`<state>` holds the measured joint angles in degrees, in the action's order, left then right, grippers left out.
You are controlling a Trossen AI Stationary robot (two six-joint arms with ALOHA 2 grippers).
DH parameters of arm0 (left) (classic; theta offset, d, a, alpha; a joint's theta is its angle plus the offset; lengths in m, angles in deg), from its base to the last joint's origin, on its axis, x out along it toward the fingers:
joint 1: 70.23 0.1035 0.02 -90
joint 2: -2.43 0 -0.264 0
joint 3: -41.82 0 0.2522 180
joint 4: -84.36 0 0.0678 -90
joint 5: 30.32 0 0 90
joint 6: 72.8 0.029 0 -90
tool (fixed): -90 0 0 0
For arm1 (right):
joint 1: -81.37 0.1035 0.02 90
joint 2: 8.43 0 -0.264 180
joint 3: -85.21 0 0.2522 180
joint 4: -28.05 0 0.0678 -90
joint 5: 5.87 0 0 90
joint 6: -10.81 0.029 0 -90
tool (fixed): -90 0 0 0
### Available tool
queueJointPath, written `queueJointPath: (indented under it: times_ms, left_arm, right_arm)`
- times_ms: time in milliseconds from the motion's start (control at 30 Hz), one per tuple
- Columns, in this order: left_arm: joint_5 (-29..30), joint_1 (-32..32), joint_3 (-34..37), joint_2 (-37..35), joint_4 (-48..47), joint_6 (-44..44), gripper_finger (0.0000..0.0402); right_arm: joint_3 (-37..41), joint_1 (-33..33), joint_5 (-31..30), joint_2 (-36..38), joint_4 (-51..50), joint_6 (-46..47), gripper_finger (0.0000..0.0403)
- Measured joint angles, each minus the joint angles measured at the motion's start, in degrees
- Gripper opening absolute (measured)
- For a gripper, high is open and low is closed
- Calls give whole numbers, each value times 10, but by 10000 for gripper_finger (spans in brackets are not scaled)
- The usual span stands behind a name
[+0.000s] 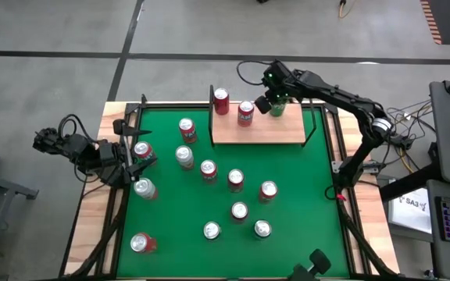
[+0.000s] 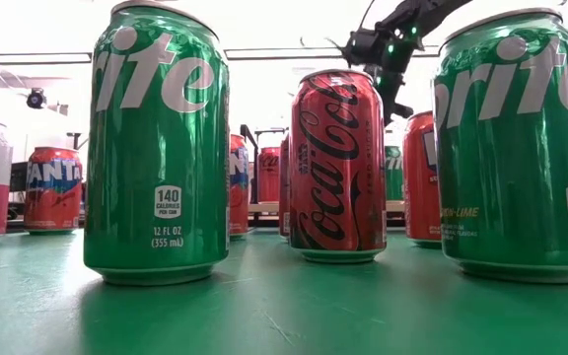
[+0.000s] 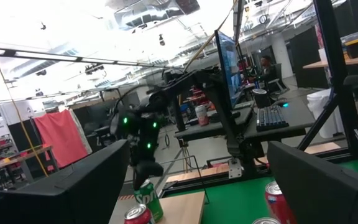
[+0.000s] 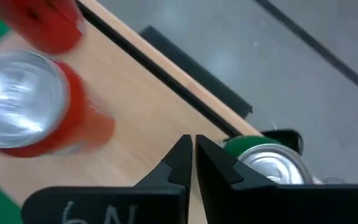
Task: Place canned beverage on shelf
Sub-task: Put the pink-white soda can on the shelf
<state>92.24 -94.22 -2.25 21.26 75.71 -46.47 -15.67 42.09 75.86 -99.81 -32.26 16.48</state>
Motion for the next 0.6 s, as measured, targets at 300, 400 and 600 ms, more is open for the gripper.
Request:
queueJointPath:
  times_ms: [300,400,600]
  left_arm:
    - [-66,0,0,20,22,-14,366]
    - [-67,0,0,42,40,-21,366]
    - [-65,0,0,93,56,-87,366]
  right_arm:
    - [-25,90,42,71,9,-23,13]
    - [-9,145,34,101,20,-36,13]
    - [56,277,-55,163,79,-23,13]
